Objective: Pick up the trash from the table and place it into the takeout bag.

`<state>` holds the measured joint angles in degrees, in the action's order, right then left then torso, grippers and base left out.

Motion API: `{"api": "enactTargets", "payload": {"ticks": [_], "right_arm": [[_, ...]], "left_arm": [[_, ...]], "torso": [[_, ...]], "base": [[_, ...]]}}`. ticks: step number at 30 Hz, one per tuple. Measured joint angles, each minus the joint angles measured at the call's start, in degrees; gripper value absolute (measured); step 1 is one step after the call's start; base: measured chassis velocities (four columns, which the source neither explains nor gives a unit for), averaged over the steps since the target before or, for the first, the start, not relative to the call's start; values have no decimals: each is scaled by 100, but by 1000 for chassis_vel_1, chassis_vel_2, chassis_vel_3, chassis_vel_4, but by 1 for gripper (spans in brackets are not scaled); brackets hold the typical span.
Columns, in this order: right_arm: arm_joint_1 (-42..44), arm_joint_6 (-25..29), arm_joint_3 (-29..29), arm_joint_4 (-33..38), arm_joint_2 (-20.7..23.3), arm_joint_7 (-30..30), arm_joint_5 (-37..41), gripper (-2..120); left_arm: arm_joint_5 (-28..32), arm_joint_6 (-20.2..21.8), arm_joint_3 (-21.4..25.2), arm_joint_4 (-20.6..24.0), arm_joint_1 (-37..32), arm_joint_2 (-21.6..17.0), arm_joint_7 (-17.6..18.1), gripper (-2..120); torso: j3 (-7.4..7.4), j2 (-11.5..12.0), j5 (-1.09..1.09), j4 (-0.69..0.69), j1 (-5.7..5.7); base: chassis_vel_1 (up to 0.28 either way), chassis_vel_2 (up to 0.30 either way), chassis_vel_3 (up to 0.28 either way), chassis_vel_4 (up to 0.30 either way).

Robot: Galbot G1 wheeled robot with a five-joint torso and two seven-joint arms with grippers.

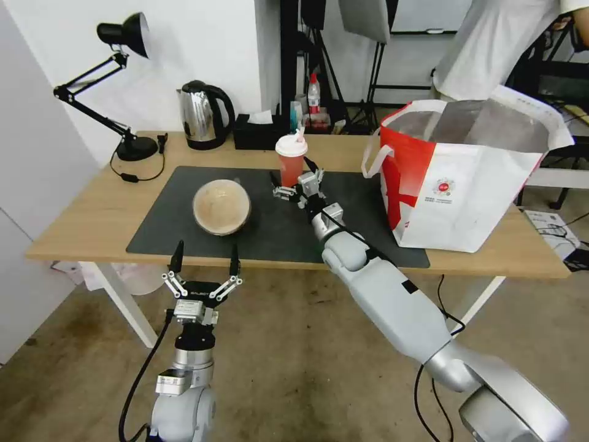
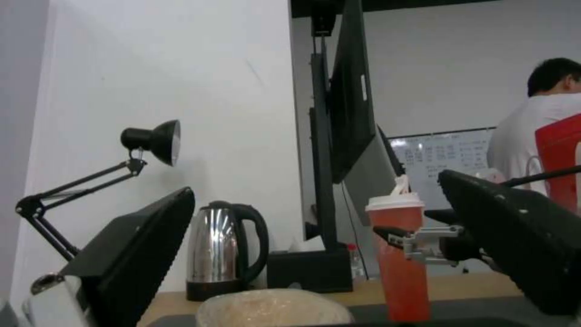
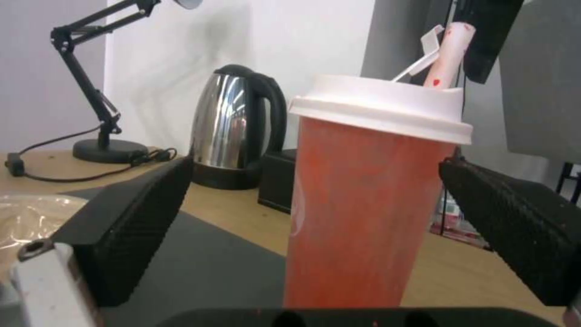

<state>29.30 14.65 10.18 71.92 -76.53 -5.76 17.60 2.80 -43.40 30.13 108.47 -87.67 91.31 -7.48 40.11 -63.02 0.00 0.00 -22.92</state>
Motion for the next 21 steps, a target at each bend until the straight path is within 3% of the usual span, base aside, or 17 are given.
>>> {"api": "enactTargets", "payload": {"ticks": [21], "right_arm": [[-53,-9,-2,-140,-18,13,97,100]], "left_arm": [[-14,-75,-10,-39,-13,2,-3,100]], "torso": [[0,-1,0,0,0]], "base": [[0,0,0,0]]}}
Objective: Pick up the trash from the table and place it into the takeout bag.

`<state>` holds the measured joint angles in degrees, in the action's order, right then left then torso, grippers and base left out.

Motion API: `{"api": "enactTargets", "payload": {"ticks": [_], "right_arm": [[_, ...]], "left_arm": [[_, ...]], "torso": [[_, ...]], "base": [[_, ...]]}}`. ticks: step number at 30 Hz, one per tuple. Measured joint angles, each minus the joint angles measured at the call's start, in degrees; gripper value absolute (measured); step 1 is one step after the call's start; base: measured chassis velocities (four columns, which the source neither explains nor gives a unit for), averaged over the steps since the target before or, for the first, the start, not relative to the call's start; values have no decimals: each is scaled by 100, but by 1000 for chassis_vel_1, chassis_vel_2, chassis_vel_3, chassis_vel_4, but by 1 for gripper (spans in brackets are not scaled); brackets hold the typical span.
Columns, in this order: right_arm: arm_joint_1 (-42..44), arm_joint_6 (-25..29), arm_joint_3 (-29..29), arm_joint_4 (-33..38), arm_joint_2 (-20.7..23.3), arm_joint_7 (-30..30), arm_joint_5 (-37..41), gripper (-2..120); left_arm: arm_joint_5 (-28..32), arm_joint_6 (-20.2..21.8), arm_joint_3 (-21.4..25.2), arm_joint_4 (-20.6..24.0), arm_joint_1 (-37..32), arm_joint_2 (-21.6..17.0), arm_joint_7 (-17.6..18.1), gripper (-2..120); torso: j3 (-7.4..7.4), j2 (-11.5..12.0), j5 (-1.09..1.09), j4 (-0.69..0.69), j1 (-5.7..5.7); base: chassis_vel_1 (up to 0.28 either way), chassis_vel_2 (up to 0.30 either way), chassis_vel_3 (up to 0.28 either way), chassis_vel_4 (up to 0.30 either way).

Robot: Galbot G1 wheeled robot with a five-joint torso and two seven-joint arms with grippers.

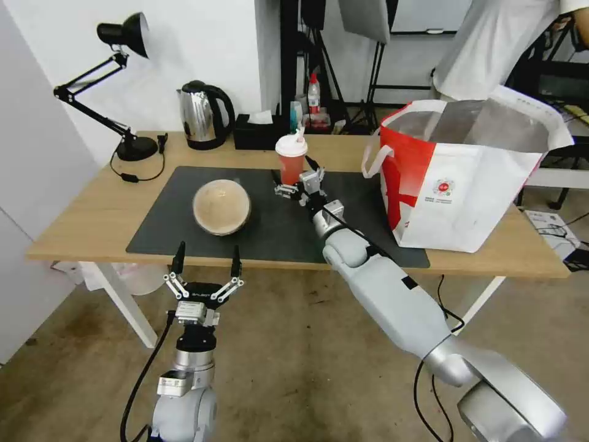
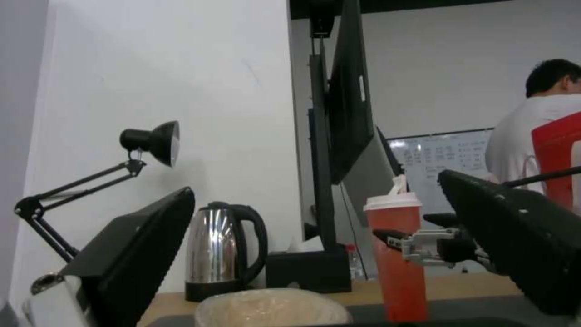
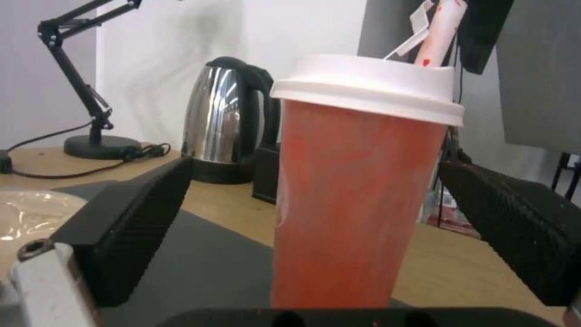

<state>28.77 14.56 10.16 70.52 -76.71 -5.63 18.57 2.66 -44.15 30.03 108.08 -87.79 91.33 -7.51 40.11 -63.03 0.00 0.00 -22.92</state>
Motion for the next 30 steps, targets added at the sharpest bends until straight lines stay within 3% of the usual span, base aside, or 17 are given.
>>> {"api": "enactTargets", "payload": {"ticks": [30], "right_arm": [[-250,-112,-46,-399,-146,3,260,100]], "left_arm": [[-9,-43,18,-8,-41,0,-2,100]], "torso": [[0,0,0,0,0]], "base": [[0,0,0,0]]}}
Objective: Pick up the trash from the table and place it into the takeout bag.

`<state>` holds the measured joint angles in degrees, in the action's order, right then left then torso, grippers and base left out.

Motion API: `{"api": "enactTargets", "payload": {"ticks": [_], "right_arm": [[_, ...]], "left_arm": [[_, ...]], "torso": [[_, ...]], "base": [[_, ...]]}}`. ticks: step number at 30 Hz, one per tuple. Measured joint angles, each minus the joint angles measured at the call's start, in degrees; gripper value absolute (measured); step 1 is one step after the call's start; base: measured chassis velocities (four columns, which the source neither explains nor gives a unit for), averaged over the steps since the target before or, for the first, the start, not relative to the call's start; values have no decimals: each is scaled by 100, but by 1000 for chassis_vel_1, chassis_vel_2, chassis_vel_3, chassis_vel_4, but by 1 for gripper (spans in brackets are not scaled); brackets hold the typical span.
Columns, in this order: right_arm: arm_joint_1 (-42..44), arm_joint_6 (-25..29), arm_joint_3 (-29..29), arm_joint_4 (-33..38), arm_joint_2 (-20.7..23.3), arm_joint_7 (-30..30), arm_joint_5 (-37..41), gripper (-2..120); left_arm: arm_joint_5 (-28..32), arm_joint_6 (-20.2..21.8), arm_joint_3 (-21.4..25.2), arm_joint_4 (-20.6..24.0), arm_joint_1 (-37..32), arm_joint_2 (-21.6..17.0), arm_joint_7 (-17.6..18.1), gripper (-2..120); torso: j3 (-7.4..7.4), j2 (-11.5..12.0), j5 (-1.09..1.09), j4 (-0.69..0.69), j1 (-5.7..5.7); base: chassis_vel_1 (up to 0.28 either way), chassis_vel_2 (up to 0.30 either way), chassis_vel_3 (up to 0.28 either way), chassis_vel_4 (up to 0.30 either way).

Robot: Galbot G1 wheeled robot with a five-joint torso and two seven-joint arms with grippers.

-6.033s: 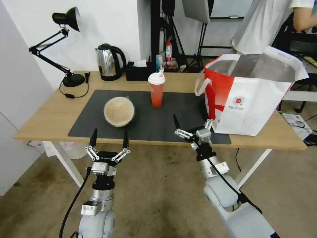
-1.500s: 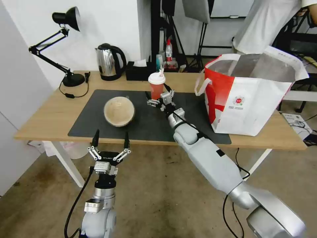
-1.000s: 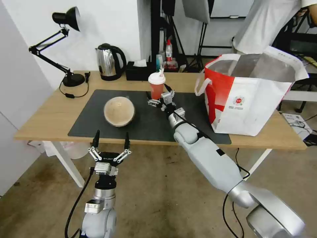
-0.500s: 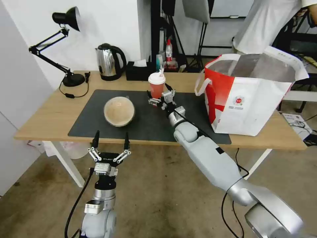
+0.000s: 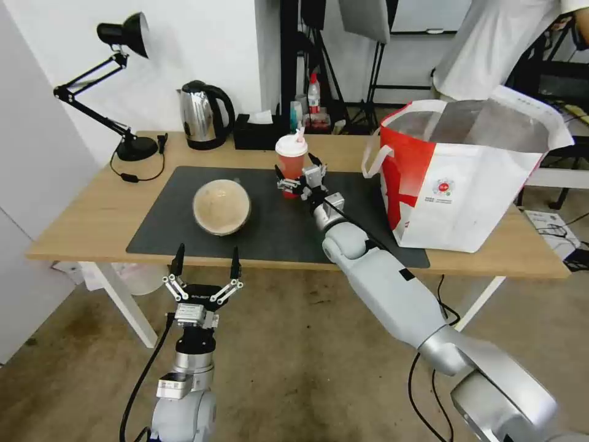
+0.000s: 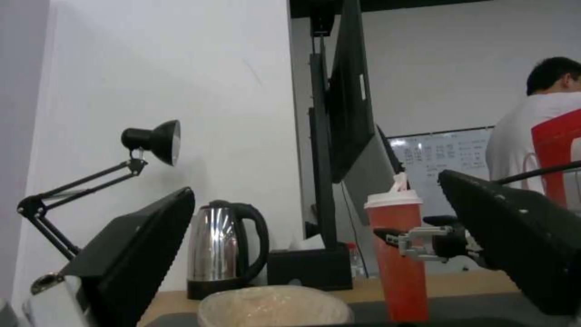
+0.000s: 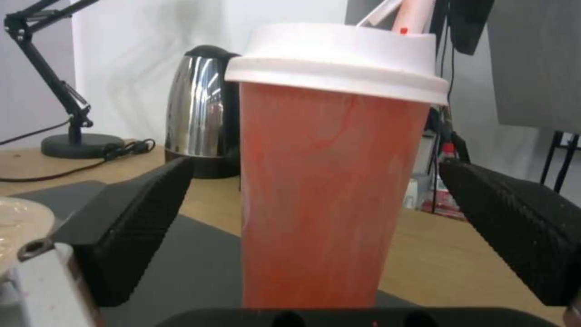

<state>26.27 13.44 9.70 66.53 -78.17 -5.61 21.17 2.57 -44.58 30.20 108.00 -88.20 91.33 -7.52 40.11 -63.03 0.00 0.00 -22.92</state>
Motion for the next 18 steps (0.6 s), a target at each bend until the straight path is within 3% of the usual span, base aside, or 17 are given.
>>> {"api": "enactTargets", "payload": {"ticks": [18], "right_arm": [[-70,-4,-19,-173,-76,31,20,99]], "left_arm": [[0,-10,5,-14,2,0,1,100]], "torso": [[0,2,0,0,0]], "base": [[0,0,0,0]]}}
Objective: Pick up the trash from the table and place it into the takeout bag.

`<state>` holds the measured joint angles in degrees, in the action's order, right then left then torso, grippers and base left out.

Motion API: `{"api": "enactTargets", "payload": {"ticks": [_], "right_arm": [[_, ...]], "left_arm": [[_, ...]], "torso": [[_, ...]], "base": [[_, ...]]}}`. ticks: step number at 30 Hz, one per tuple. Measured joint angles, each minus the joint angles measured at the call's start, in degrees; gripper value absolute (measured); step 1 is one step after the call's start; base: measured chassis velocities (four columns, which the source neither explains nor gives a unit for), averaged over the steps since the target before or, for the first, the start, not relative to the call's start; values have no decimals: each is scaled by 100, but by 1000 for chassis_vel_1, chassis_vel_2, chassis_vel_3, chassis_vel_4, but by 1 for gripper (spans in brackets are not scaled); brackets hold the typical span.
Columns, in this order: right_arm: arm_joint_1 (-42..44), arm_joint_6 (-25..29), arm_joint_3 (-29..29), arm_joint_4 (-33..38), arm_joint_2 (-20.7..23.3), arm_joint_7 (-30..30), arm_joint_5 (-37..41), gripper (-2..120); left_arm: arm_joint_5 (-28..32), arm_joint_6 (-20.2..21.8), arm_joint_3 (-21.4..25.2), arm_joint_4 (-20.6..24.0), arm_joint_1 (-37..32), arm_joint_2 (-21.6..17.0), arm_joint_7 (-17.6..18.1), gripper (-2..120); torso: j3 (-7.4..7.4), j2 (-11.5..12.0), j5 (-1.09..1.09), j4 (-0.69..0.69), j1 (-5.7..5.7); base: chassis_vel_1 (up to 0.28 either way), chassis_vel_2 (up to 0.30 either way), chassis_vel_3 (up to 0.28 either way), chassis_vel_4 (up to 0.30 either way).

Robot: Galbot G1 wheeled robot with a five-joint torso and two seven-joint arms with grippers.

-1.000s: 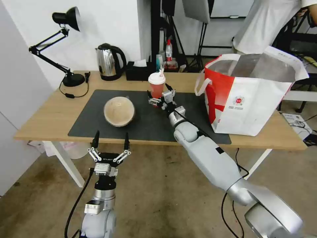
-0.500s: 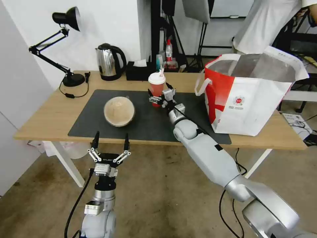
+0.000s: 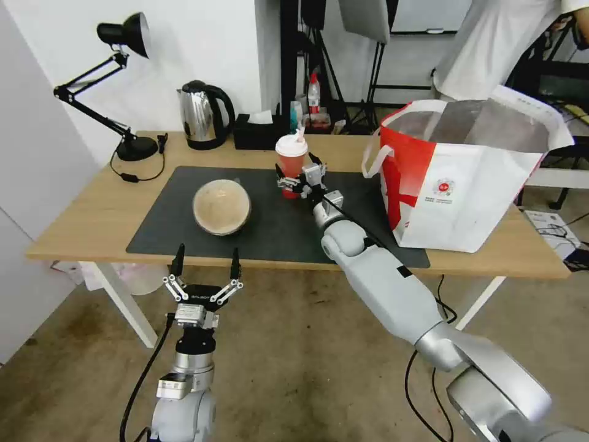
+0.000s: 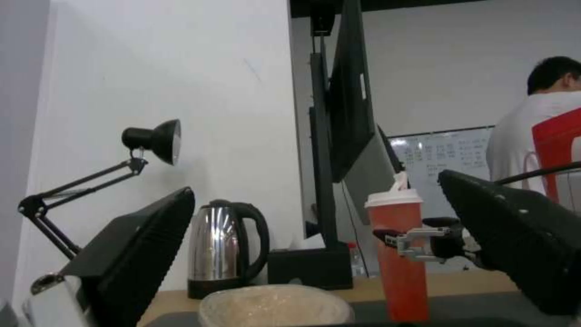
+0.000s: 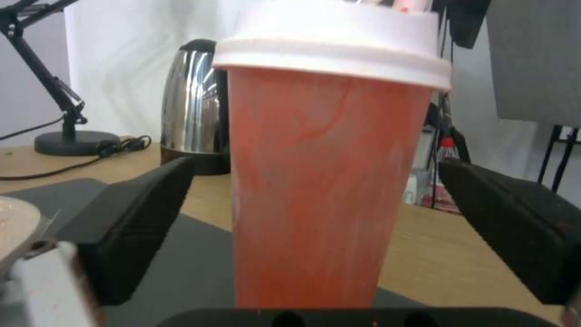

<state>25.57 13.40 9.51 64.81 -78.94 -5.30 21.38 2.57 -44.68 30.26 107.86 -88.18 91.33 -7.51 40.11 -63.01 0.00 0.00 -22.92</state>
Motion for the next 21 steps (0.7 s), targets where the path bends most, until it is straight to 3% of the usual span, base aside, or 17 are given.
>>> {"api": "enactTargets", "payload": {"ticks": [5,9,12,13,21], "right_arm": [[0,0,7,-32,-15,37,0,87],[1,0,26,-38,-12,63,0,69],[3,0,29,-38,-12,65,0,62],[6,0,31,-38,-12,66,0,54],[24,1,40,-36,-13,71,-1,37]], "left_arm": [[0,-2,2,-3,0,0,0,100],[0,-2,3,-6,6,0,0,100],[0,-3,4,-8,10,0,0,100],[0,-3,4,-9,12,0,0,100],[0,-5,8,-13,18,-1,0,100]], "torso": [[0,0,0,0,0],[0,0,0,0,0],[0,0,0,0,0],[0,0,0,0,0],[-1,-1,0,1,0]], "base": [[0,0,0,0],[0,0,0,0],[0,0,0,0],[0,0,0,0],[0,0,0,0]]}}
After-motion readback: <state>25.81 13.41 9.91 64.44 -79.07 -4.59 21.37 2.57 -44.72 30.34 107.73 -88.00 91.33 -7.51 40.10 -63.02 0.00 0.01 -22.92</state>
